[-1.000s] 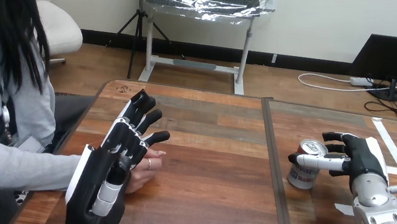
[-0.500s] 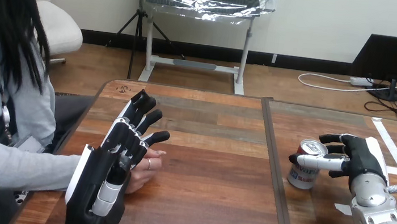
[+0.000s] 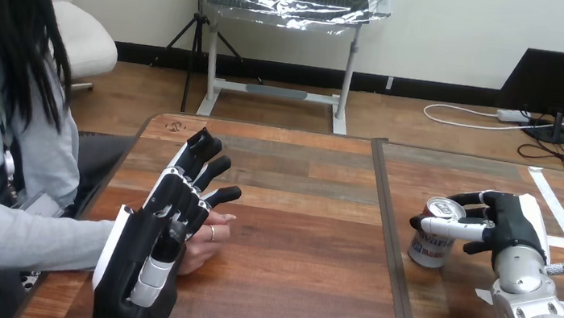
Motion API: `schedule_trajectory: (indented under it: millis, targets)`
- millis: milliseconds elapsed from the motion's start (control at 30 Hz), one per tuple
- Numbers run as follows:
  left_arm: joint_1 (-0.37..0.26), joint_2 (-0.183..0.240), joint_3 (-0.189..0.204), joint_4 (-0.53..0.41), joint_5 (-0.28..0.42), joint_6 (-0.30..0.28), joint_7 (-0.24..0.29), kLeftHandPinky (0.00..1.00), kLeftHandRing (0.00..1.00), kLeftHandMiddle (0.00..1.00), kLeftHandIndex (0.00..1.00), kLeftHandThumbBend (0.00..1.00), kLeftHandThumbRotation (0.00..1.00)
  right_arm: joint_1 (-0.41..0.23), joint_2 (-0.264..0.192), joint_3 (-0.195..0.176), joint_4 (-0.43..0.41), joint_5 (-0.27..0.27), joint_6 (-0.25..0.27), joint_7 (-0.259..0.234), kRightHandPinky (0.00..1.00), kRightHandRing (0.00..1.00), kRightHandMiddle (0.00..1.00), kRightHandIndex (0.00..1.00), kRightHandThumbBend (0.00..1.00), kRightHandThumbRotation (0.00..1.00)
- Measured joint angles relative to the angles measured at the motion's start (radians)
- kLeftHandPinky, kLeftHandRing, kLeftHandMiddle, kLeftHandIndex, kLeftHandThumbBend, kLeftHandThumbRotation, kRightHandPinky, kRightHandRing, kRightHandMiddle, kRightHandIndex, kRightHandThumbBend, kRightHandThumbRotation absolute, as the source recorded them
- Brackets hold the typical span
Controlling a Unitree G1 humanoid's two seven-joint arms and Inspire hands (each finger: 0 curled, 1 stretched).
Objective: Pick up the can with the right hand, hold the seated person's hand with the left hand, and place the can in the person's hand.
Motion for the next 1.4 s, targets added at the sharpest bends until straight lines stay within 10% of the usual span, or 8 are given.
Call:
schedule_trajectory:
  millis: [1400]
  targets:
    - [-0.008, 0.0, 0.002, 0.038, 0.001, 0.0, -0.001, 0.78, 0.91, 0.93, 0.92, 1.0, 0.83, 0.004, 0.004, -0.022, 0.0, 0.02, -0.035, -0.025, 0.43, 0.48, 0.53, 0.52, 0.8, 0.0]
